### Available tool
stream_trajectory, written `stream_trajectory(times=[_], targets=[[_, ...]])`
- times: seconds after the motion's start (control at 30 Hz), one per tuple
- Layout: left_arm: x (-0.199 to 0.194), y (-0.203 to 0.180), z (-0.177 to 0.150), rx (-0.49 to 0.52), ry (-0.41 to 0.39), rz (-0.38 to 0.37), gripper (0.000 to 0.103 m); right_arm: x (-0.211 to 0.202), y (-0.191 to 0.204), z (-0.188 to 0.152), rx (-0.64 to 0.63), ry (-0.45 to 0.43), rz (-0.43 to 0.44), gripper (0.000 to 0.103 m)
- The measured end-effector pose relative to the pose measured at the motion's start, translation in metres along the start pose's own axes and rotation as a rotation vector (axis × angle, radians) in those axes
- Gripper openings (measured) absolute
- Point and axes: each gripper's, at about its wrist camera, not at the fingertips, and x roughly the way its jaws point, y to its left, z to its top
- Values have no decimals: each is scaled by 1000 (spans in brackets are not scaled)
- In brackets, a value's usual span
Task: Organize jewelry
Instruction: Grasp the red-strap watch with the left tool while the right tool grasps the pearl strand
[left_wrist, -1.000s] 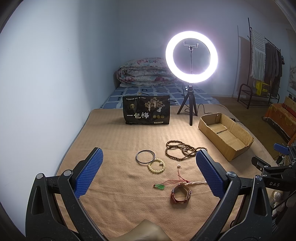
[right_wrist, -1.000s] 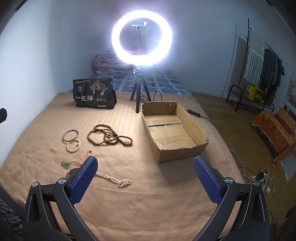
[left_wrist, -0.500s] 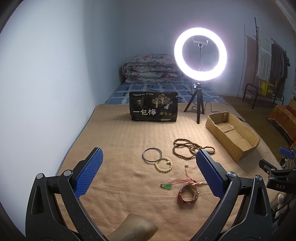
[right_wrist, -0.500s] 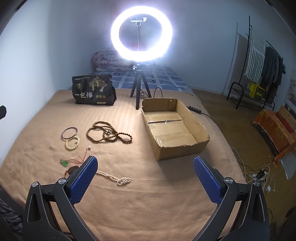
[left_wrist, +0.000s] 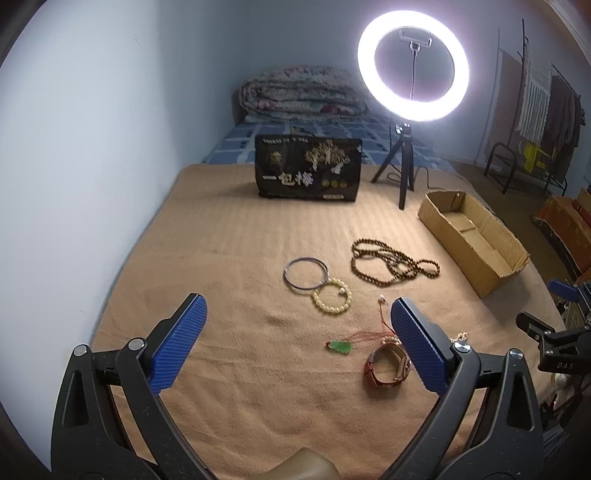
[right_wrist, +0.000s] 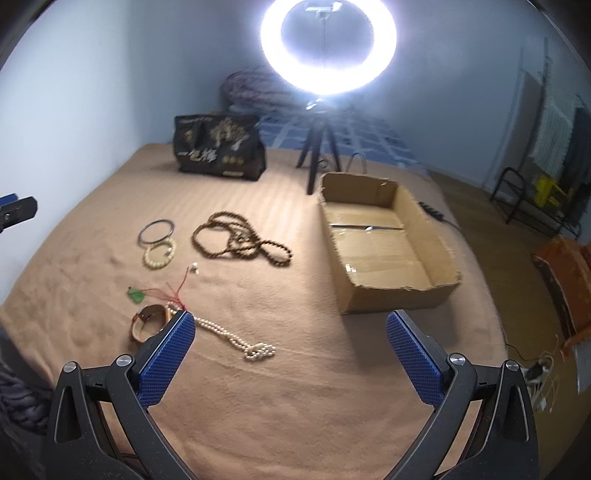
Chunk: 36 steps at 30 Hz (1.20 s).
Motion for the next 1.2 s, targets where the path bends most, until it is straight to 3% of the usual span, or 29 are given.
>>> stream_trajectory(times=[0.2, 0.3, 0.47, 0.53, 0.67, 0.77, 0.97, 1.2], targets=[[33, -11, -8, 6, 161, -93, 76, 18, 14, 7, -135, 23, 78, 102], [49, -16, -16, 7, 244, -127, 65, 35, 26, 3, -243, 77, 127, 91], [74, -27, -30, 14, 354, -174, 57, 65, 29, -5, -285, 192, 210, 77], [82, -34, -37, 19, 394, -195, 53, 73, 33, -7, -308, 226, 236, 67], [100, -50, -46, 32, 464, -226, 44, 86, 42, -10, -359, 259, 262, 66], [108, -55, -47, 29, 492, -236, 38, 95, 48, -9, -381, 279, 284, 64], [113, -60, -51, 57, 486, -233, 37, 118, 57, -11, -418, 329, 310, 57], [131, -58, -57, 36, 536, -241, 32, 137, 64, -12, -440, 363, 303, 53]])
